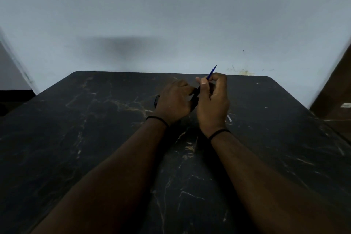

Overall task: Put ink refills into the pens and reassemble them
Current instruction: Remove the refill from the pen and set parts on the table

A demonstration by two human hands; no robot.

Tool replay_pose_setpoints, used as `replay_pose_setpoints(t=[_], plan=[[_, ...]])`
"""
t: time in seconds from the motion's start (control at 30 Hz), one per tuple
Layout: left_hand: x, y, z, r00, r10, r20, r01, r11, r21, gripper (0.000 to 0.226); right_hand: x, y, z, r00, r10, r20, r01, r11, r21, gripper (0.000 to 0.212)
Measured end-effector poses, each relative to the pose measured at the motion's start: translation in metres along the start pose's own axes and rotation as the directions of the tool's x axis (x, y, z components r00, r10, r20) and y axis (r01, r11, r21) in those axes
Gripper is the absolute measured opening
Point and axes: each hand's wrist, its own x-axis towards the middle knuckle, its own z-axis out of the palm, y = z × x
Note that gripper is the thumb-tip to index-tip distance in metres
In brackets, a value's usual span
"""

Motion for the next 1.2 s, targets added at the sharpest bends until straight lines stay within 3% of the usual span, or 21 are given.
replay_pose_setpoints(t=[0.17, 0.3, 0.37, 0.53, 0.73, 0.9, 0.97, 1.1, 1.2], plan=[[-0.002, -0.013, 0.001, 0.982, -0.155, -0.107, 0.165, 0.982, 0.096, 0.023, 0.001, -0.011, -0.001, 0.986, -0.15, -0.072, 0.151, 0.989, 0.006, 0.009], [-0.003, -0.028, -0.002, 0.929, -0.32, -0.183, 0.349, 0.925, 0.15, 0.019, 0.003, -0.018, -0.002, 0.99, -0.076, -0.115, 0.096, 0.978, 0.187, 0.009], [-0.003, -0.034, -0.005, 0.886, -0.406, -0.225, 0.442, 0.886, 0.142, 0.022, 0.001, -0.017, -0.003, 0.992, -0.062, -0.107, 0.082, 0.978, 0.194, 0.007], [-0.005, -0.038, -0.009, 0.821, -0.51, -0.258, 0.546, 0.833, 0.088, 0.024, 0.004, -0.002, -0.015, 0.997, -0.081, 0.009, 0.081, 0.995, -0.059, 0.005], [-0.005, -0.036, -0.011, 0.826, -0.516, -0.225, 0.546, 0.833, 0.093, 0.028, 0.026, 0.017, -0.04, 0.999, -0.027, -0.039, 0.013, 0.943, -0.334, 0.011], [-0.005, -0.038, -0.012, 0.825, -0.529, -0.2, 0.553, 0.829, 0.087, 0.028, 0.03, 0.028, -0.047, 0.981, 0.19, 0.04, -0.149, 0.868, -0.473, 0.03], [-0.005, -0.038, -0.012, 0.821, -0.536, -0.195, 0.558, 0.826, 0.079, 0.028, 0.028, 0.029, -0.045, 0.971, 0.22, 0.096, -0.143, 0.85, -0.506, 0.042], [-0.006, -0.037, -0.012, 0.811, -0.545, -0.21, 0.565, 0.823, 0.047, 0.026, 0.028, 0.028, -0.047, 0.98, 0.194, 0.049, -0.131, 0.806, -0.578, 0.021], [-0.006, -0.036, -0.012, 0.811, -0.544, -0.215, 0.565, 0.823, 0.049, 0.026, 0.032, 0.026, -0.051, 0.966, 0.259, 0.009, -0.194, 0.747, -0.636, 0.016]])
